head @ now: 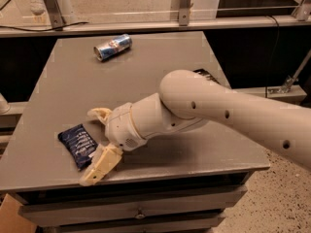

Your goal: Move rxbar blueberry near redbull can

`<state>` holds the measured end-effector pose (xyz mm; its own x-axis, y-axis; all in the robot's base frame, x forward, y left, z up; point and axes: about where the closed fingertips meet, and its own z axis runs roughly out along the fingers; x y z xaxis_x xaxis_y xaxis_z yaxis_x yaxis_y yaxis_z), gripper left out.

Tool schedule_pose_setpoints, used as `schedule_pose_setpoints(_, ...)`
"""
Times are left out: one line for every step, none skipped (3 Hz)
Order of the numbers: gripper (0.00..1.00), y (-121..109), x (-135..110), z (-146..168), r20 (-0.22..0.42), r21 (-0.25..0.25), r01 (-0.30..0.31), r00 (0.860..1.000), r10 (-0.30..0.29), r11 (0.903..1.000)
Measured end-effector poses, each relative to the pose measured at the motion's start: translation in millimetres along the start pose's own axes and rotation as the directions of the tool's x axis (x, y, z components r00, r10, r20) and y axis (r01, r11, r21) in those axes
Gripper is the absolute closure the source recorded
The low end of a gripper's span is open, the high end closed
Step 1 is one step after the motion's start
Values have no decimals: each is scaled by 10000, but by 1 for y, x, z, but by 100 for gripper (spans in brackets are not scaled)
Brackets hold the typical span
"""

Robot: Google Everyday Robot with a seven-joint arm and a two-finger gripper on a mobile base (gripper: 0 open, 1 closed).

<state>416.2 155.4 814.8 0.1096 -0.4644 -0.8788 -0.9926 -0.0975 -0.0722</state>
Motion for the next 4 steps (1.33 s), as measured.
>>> schedule_pose_setpoints(26, 0, -3, 3, 50, -32, -39, 10000, 39, 10000)
schedule_pose_setpoints(48, 0, -5, -2, 18, 18, -137, 9999, 137, 9999)
schedule_pose_setpoints(71, 0, -6, -12, -69, 183, -277, 9996, 278, 9995)
schedule_pose_setpoints(95, 0, -5, -23, -108, 454, -430, 9990, 435, 9980)
